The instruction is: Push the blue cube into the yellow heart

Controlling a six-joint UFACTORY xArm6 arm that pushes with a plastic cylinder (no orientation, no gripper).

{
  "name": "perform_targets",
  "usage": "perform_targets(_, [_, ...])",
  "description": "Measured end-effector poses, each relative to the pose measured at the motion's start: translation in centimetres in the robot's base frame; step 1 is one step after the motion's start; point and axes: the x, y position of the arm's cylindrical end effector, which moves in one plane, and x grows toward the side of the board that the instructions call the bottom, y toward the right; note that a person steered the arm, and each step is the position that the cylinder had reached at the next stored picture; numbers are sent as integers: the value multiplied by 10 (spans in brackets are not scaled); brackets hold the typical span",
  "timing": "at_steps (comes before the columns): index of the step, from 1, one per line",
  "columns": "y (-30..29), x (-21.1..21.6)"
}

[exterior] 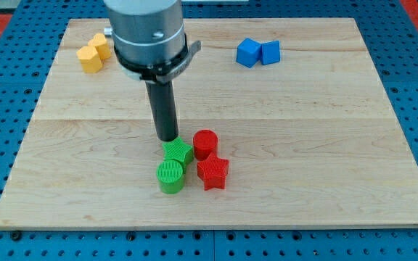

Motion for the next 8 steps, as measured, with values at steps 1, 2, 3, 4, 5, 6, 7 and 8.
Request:
perform_targets(1, [0,-19])
perform_targets(2, [1,-20])
perform_targets(3, [1,-20])
perform_targets(4, [15,-21])
perform_targets(5, [104,-63])
perform_targets(6, [216,-117])
perform_targets(7, [282,-159])
perform_targets(8, [239,-166])
